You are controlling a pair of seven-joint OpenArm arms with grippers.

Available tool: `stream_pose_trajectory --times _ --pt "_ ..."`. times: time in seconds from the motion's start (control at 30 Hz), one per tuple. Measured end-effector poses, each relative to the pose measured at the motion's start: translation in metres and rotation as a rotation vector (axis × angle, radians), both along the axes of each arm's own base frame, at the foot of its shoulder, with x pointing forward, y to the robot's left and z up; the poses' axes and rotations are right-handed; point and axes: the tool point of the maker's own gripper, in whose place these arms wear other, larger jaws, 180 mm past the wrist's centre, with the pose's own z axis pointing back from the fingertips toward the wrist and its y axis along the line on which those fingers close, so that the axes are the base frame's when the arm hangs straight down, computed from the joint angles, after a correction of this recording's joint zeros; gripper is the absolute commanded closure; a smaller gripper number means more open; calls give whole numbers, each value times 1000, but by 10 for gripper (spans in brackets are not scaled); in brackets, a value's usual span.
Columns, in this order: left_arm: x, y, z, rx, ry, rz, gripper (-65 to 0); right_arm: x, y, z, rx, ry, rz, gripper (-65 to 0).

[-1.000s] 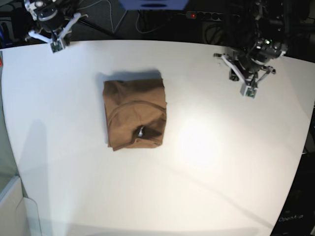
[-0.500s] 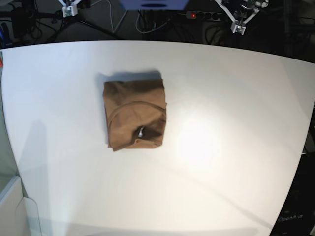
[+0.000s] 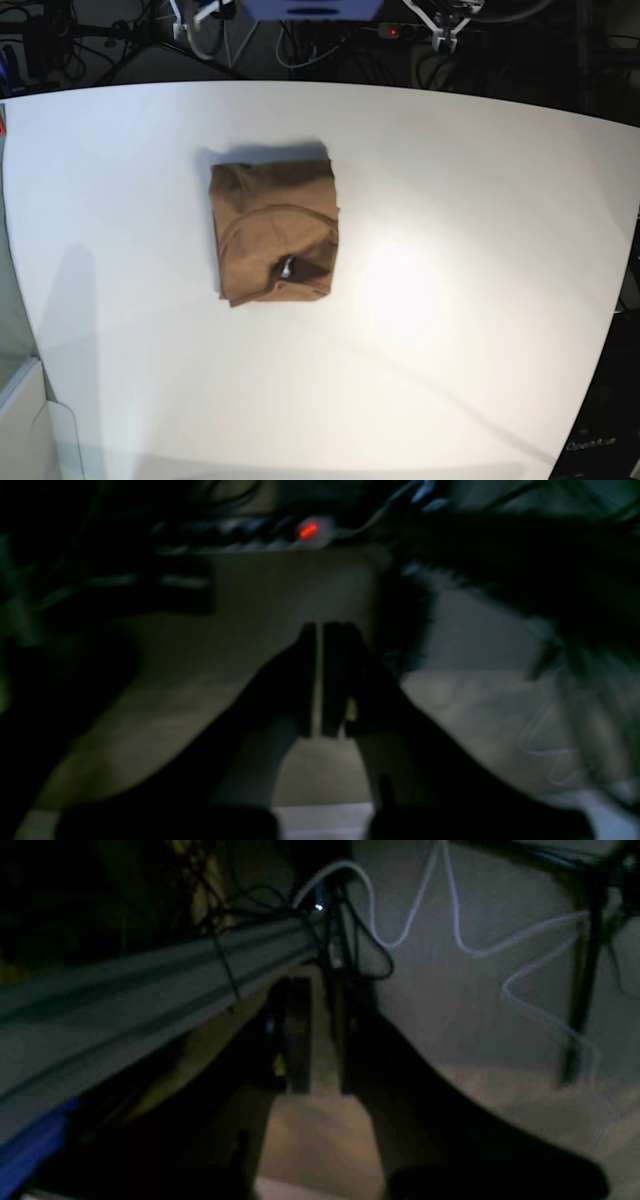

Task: Fold the T-shirt properly

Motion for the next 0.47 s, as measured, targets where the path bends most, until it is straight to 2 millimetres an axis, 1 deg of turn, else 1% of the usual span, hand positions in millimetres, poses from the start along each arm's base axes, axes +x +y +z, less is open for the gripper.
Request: stream_pose_trajectory --times 0.07,0.1,0.13,0.17,0.2,0.23,0.3,0.33,0.4,0.47 --pt "22 -13 1 -21 -43 7 -20 26 -30 -4 -151 -24 53 -81" --pt "28 -15 0 -24 -44 4 -20 34 -41 -4 -206 -26 71 -83" --pt "34 -17 0 -26 -42 2 -22 35 -48 -6 -250 -10 85 -96" --pt "39 -17 0 -24 -41 11 -22 31 -46 -8 -272 21 112 -115" --pt "41 -19 -1 -26 -32 12 -22 25 -40 -11 -272 54 139 -133" --pt "44 -23 0 -32 -37 12 -22 23 -33 -11 -267 54 148 -142" --pt "46 -34 0 -49 -48 15 -22 14 -16 -14 -226 89 153 -148" --pt "45 -38 0 -59 -39 14 -22 12 -13 -15 -221 101 162 -148" --pt "43 -43 0 -66 -32 11 -22 20 -20 -14 -237 87 155 -149" --pt "46 -42 0 -62 -39 12 -22 36 -28 -12 -255 52 150 -149"
